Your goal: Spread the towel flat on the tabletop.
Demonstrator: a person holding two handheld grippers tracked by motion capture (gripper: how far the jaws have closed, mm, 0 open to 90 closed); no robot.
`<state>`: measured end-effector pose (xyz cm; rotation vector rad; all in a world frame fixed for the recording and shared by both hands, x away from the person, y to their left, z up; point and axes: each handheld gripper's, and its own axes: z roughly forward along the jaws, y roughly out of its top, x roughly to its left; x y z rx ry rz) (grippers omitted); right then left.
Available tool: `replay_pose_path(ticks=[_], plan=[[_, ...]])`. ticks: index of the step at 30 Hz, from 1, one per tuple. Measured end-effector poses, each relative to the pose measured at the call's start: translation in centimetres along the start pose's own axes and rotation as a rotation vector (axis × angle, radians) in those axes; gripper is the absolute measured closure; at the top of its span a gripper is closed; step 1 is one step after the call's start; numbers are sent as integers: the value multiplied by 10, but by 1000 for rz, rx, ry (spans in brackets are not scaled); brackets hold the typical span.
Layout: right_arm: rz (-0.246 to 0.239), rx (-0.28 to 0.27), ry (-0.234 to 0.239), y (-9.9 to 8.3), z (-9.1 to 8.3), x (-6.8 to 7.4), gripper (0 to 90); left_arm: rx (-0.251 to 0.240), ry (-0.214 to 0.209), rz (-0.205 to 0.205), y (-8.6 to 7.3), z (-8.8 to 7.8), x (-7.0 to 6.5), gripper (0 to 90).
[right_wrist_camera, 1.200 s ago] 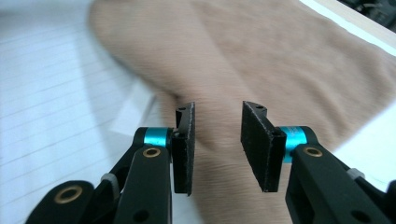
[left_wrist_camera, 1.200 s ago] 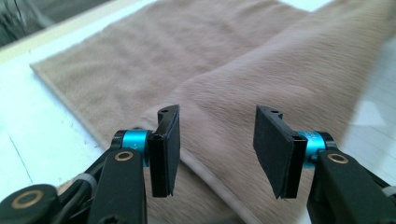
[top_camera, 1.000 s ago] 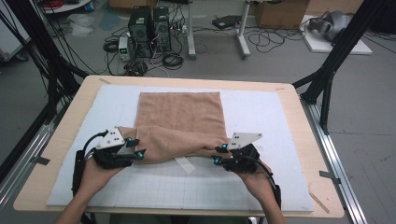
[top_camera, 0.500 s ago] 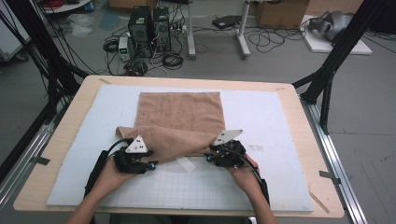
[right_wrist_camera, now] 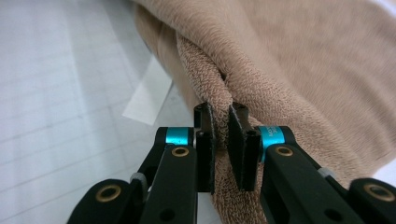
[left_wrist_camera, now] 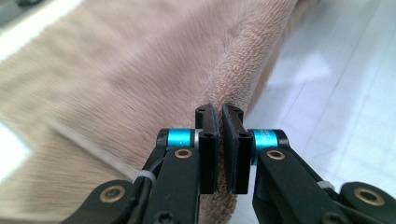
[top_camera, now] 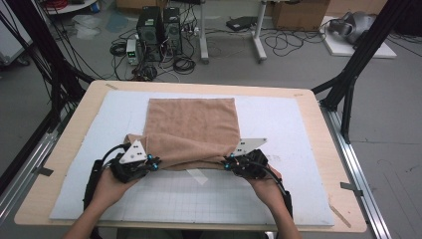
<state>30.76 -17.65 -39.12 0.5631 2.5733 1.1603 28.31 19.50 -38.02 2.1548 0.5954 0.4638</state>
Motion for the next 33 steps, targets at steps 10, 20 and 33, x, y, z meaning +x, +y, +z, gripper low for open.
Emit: replay_pose_path(ticks=[10,20,33], plan=[[-71,-67,9,26,-56,18,823,-98,-1,52,37,-56,-1,851],[10,0,-17,22,-39,-24,829,18,57,-42,31,4,43,851],[172,60,-17,7,11,-66,648,65,94,-201,13,46,84,660]])
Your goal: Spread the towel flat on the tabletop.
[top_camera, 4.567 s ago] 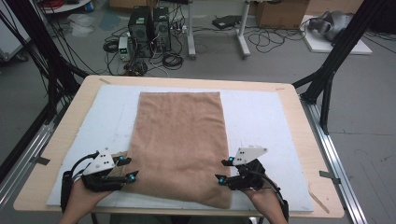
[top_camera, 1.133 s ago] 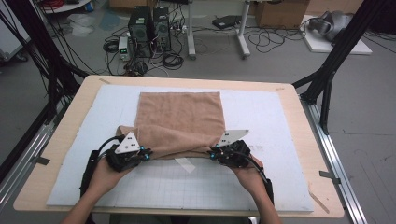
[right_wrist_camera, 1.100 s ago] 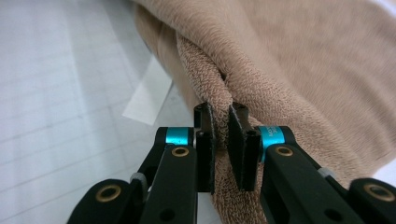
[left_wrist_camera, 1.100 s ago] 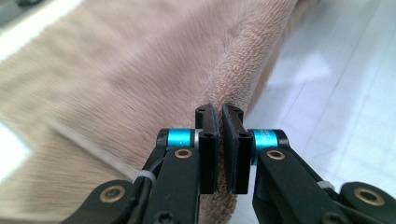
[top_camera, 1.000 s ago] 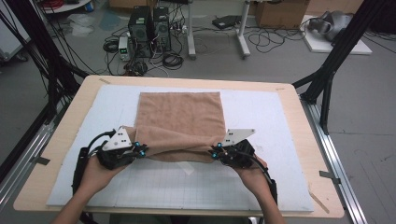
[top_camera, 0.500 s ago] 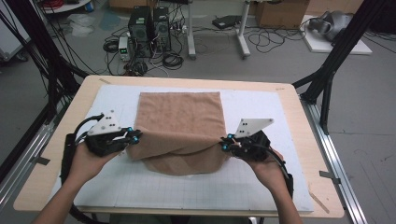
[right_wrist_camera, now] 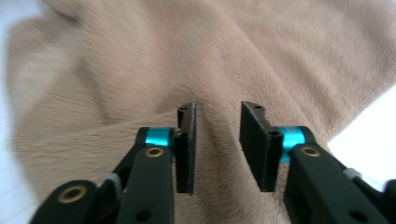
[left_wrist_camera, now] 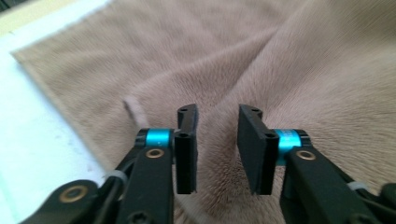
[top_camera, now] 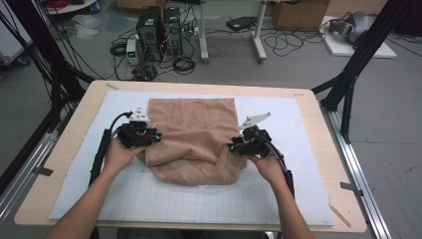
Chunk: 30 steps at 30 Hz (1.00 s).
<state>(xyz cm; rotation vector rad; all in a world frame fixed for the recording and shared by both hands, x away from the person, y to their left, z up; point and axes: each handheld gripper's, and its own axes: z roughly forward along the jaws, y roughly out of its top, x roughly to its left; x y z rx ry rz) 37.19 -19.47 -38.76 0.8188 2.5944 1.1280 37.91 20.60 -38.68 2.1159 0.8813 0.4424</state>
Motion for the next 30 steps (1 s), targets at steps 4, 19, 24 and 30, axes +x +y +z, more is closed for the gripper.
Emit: replay_pose_path(ticks=[4,19,24,30], plan=[[-43,-73,19,2,-23,21,614,-68,-35,25,-2,-29,-7,624],[-128,-43,100,-39,-6,87,537,-7,-96,138,-52,-26,-51,539],[-87,-8,130,-51,16,83,539,28,-86,131,-51,-10,-50,547],[-90,-6,165,-48,30,77,849,48,-44,121,-50,-1,-48,813]])
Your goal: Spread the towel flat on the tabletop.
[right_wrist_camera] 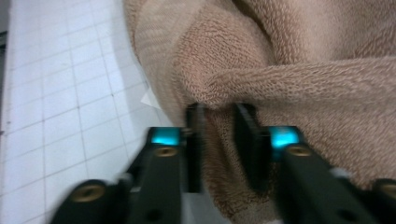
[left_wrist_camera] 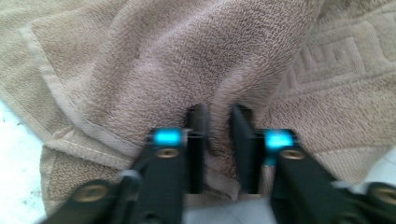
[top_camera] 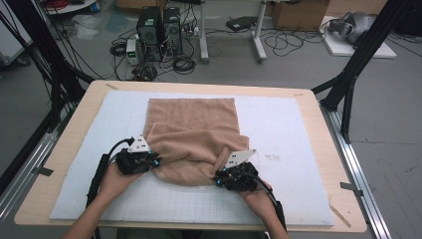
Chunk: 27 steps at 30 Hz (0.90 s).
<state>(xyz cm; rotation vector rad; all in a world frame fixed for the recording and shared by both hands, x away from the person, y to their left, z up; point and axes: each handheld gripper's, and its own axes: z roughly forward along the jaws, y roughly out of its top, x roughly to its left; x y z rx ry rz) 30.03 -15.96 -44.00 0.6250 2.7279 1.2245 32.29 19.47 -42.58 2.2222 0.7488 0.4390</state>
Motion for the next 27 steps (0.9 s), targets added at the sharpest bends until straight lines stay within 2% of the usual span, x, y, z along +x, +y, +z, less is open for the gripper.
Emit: replay_pose_path(ticks=[3,6,10,16,19,21,23,25,27], plan=[[-27,12,20,2,-5,3,862,-25,32,24,1,-11,-5,834],[-48,-14,20,5,-22,10,865,-64,63,37,2,-26,-7,837],[-69,-43,-12,11,-48,19,869,-108,85,59,9,-50,-13,843],[-110,-95,-64,22,-95,32,870,-192,80,111,32,-89,-30,846],[-131,-128,-93,30,-121,37,870,-225,78,123,44,-101,-33,847],[-139,-139,-119,35,-132,36,870,-222,83,121,48,-100,-30,848],[-141,-102,-159,37,-134,29,869,-193,85,89,49,-89,-22,847],[-102,-71,-161,34,-125,12,868,-144,92,47,47,-69,-10,847],[-46,-48,-141,26,-109,-6,868,-87,98,7,43,-47,2,845]])
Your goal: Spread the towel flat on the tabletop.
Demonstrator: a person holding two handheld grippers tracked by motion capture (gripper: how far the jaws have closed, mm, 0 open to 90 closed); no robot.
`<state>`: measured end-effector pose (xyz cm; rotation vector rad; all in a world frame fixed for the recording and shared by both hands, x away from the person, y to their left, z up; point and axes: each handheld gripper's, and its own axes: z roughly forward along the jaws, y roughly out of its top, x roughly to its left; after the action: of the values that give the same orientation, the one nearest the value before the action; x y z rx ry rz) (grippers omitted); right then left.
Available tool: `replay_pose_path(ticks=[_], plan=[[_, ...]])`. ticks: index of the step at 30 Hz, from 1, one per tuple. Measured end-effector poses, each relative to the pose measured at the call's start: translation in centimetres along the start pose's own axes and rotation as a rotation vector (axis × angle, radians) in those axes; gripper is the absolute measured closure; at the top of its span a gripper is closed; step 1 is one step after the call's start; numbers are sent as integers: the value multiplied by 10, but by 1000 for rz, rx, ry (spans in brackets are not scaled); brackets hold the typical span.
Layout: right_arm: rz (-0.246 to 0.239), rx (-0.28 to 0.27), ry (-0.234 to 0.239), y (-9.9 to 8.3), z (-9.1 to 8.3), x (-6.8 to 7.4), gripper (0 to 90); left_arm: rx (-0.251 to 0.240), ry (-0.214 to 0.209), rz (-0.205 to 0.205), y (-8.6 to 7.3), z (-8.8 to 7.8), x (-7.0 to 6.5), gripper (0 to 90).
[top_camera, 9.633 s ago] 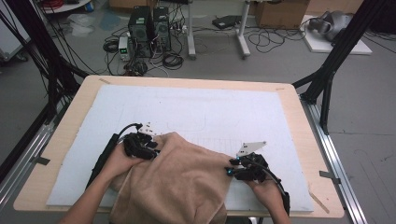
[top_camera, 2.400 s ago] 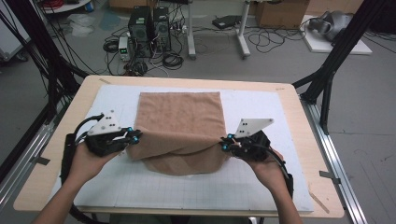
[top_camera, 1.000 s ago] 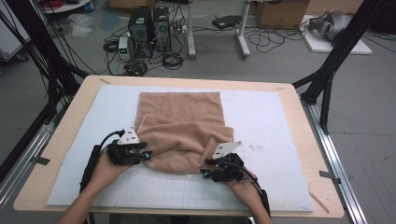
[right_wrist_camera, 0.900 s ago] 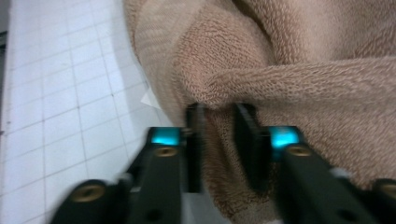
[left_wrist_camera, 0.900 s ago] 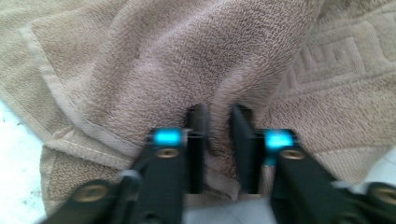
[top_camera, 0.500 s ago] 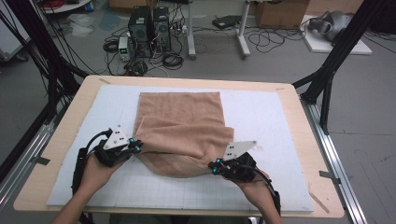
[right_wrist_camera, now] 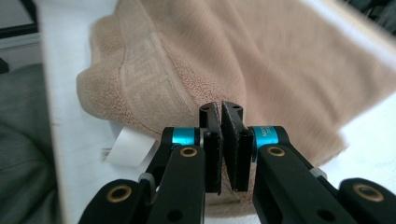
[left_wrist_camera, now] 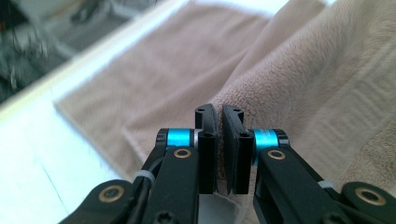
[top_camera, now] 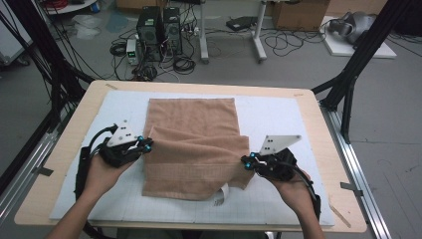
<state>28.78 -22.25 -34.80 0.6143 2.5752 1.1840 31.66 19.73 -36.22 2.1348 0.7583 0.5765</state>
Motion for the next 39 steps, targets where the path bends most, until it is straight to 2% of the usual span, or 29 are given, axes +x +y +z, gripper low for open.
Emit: replay_pose_path(ticks=[1,4,5,6,7,8,9,10,12,14,18,21,22,26,30,32,34,37,38,39], plan=[[27,6,18,-5,10,-6,867,26,-3,-22,-3,11,4,844],[71,56,43,-18,38,-18,858,111,4,-48,-10,39,13,838],[87,58,60,-22,45,-22,841,125,7,-55,-11,45,15,827],[105,53,82,-24,50,-24,796,150,15,-67,-13,52,18,802],[124,57,92,-27,55,-27,706,163,21,-77,-14,56,20,752],[134,58,80,-26,57,-28,688,160,21,-89,-14,57,22,716],[128,42,93,-26,56,-28,681,155,16,-97,-15,55,23,691],[110,26,85,-24,53,-26,665,148,14,-100,-14,53,23,663],[88,16,71,-20,46,-23,651,126,8,-87,-14,44,21,606],[69,-8,54,-17,38,-20,652,105,10,-71,-15,34,18,595],[52,-12,33,-13,27,-18,659,79,6,-43,-19,16,12,577],[59,0,21,-15,30,-21,650,30,-8,-22,-25,5,6,572],[65,9,19,-16,33,-21,643,28,-18,-14,-27,4,4,569],[87,48,35,-23,51,-27,595,43,-89,-6,-40,13,-2,561],[97,79,40,-27,69,-28,591,107,-151,-1,-48,31,-7,568],[95,90,36,-28,75,-28,593,148,-166,20,-50,39,-10,569],[94,98,34,-30,79,-28,611,180,-178,21,-51,47,-12,563],[86,113,26,-30,82,-27,670,171,-188,10,-53,49,-11,567],[79,118,24,-30,82,-26,689,163,-202,1,-53,49,-11,592],[76,124,21,-30,83,-26,711,163,-197,1,-54,49,-11,622]])
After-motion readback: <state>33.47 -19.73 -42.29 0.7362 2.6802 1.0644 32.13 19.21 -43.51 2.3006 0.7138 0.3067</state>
